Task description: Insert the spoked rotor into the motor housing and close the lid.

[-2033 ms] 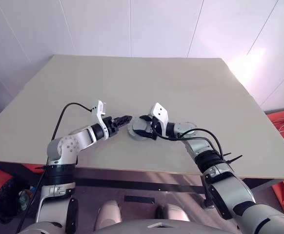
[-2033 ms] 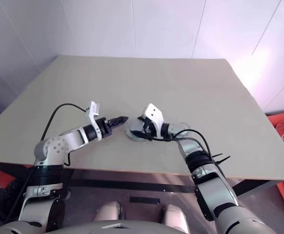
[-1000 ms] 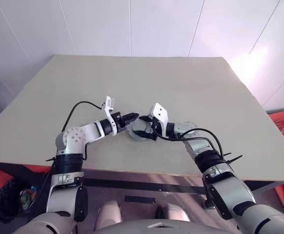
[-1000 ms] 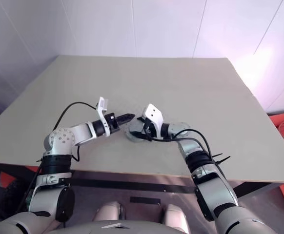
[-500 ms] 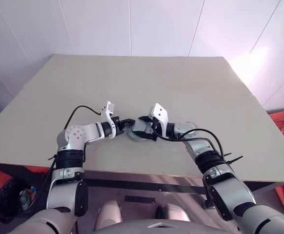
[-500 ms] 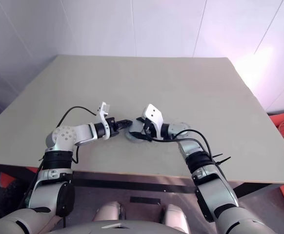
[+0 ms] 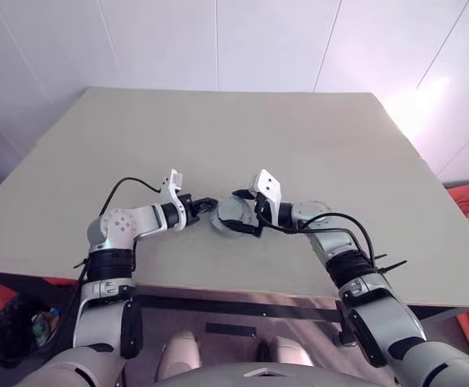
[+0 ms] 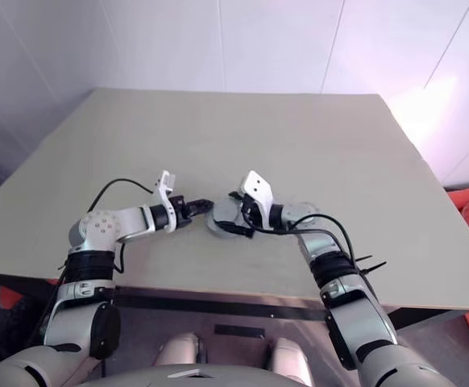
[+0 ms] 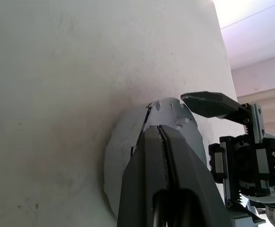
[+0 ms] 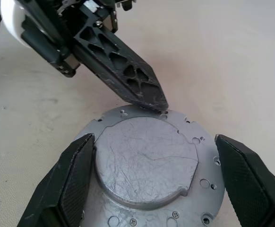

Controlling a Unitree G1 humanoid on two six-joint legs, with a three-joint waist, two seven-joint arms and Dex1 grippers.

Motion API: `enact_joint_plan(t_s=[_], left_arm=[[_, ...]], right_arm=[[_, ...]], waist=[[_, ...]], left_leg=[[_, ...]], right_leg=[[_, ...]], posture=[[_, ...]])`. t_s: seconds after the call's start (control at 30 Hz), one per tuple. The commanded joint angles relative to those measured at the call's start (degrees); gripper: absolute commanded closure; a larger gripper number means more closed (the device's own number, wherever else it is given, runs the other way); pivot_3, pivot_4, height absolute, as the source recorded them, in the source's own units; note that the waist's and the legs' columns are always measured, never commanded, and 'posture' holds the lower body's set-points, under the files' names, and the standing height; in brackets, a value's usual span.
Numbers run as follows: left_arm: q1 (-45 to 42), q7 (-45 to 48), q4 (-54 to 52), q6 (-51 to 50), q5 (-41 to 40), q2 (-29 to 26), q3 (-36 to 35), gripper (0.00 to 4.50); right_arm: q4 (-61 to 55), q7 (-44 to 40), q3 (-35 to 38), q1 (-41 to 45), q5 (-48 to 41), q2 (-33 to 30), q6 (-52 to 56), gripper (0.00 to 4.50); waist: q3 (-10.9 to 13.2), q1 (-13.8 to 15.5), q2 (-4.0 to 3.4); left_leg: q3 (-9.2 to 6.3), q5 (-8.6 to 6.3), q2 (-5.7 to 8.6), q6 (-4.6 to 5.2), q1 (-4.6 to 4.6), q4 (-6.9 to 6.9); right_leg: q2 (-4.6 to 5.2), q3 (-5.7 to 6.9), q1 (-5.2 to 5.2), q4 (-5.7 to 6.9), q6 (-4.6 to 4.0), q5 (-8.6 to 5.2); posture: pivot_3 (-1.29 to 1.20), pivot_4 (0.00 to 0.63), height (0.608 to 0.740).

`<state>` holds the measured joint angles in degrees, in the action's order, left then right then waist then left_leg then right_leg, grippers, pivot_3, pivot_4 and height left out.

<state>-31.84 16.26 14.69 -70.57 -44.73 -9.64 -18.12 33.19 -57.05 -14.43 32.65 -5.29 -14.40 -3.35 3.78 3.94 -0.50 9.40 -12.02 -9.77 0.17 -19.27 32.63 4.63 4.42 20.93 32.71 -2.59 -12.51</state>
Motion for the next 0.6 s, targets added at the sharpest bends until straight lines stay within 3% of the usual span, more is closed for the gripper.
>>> enact_joint_plan(t_s=[0.03, 0.6], left_arm=[[-1.0, 0.3, -0.1, 0.1, 0.3, -0.9, -0.4, 4.5], [-1.7, 3.4, -1.7, 1.5, -1.2, -0.6, -2.2, 4.5]], right_arm=[[2.6, 0.9, -0.7, -2.1, 2.4, -1.0, 0.9, 0.06], [0.6, 0.3, 1.2, -1.8, -0.6, 0.0, 2.2, 0.06]], waist=[[0.0, 0.0, 0.05], [0.0, 0.0, 0.06]], left_leg=[[0.0, 0.0, 0.0, 0.0, -0.01, -0.06], [0.06, 0.03, -0.02, -0.04, -0.42, -0.2]], right_leg=[[0.0, 0.0, 0.02, 0.03, -0.04, 0.02], [-0.02, 0.03, 0.41, 0.14, -0.5, 0.29]], posture=[[0.0, 0.0, 0.74], [0.0, 0.0, 0.74]])
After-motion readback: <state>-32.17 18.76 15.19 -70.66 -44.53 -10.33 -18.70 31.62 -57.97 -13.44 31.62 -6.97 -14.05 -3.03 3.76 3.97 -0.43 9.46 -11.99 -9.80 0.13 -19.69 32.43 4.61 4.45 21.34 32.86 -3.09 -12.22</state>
